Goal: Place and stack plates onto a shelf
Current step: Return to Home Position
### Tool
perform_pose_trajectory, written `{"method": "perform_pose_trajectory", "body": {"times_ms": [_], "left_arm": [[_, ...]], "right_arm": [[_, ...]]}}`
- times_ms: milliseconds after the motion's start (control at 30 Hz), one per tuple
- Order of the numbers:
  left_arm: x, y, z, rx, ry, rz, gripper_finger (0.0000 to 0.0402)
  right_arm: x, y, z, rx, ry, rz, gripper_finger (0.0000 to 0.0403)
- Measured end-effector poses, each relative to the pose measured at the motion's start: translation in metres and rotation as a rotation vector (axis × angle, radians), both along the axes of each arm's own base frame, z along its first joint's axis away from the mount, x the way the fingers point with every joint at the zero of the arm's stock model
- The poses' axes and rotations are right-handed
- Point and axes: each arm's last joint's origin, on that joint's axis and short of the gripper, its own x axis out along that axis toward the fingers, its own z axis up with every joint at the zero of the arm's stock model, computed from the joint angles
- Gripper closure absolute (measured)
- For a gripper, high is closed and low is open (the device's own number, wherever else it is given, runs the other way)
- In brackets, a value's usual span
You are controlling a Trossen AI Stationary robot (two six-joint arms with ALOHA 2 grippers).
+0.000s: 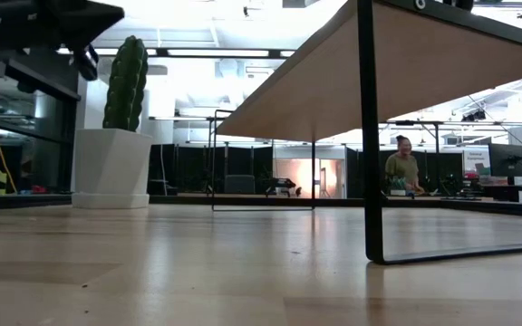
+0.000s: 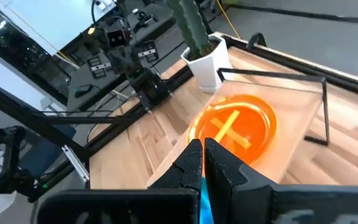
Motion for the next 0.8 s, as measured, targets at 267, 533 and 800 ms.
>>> {"method": "perform_pose_trajectory", "body": {"times_ms": [267, 533, 800], "left_arm": [[-0.018, 0.0, -0.004, 0.004, 0.005, 0.006, 0.0401], [-0.008, 0.001, -0.034, -0.118, 0.024, 0.026, 0.0401], [-0.005, 0.005, -0.053, -0.136, 0.174, 0.153, 0.0401]], "right_arm": [[-0.022, 0.001, -0.002, 0.06, 0.026, 0.083, 0.0403], [-0.062, -0.001, -0.003, 0.003, 0.006, 0.136, 0.0403], [-0.099, -0.003, -0.007, -0.074, -0.074, 0.19, 0.0403]]}}
